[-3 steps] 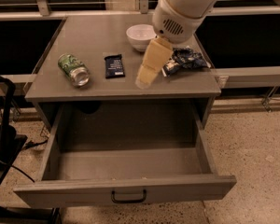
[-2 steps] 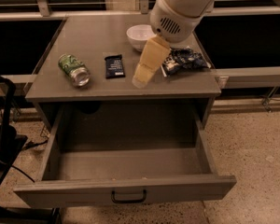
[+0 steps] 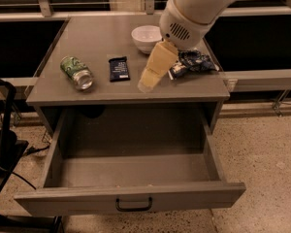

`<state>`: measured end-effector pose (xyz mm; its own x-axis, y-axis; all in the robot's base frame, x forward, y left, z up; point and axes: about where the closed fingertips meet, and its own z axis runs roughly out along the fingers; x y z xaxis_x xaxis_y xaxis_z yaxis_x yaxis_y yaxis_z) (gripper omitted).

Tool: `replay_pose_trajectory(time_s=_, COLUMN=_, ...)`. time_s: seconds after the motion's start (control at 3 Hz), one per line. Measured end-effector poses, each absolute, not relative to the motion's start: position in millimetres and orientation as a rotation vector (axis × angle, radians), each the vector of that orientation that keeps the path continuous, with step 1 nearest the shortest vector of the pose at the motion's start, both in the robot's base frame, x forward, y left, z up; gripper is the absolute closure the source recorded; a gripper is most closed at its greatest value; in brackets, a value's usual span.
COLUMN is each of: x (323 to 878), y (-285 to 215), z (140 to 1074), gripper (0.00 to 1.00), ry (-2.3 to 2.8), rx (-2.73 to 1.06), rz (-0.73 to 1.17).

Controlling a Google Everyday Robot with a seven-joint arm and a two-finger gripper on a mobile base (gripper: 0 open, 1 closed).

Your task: Place green can into top drawer

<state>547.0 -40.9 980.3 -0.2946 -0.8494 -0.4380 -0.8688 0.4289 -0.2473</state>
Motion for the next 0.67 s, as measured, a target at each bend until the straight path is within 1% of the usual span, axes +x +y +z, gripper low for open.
replay_pose_trajectory(time_s=0.67, x=566.2, y=-1.6, z=949.7, gripper=0.00, ry=2.108, rx=-1.400, rz=0.229)
